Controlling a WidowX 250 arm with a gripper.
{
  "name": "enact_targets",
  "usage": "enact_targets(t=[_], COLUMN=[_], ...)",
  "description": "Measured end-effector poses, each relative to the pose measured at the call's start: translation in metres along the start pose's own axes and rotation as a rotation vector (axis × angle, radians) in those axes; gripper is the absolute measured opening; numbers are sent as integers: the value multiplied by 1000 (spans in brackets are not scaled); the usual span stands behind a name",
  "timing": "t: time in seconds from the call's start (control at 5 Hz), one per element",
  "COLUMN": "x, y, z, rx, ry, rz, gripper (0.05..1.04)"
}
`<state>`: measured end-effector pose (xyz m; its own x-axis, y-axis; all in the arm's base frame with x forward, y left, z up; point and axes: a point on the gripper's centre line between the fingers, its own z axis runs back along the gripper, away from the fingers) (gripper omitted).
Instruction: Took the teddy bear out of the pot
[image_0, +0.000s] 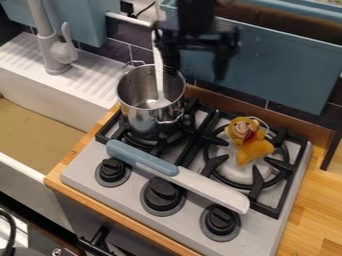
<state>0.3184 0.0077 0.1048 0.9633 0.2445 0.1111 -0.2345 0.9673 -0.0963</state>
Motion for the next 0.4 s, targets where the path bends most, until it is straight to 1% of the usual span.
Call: enact_targets(t=[0.2,0.4], x=[0,0], y=[19,33], z=[3,0], rx=[32,23], ry=[7,3], rz=[1,-32], gripper=[999,999])
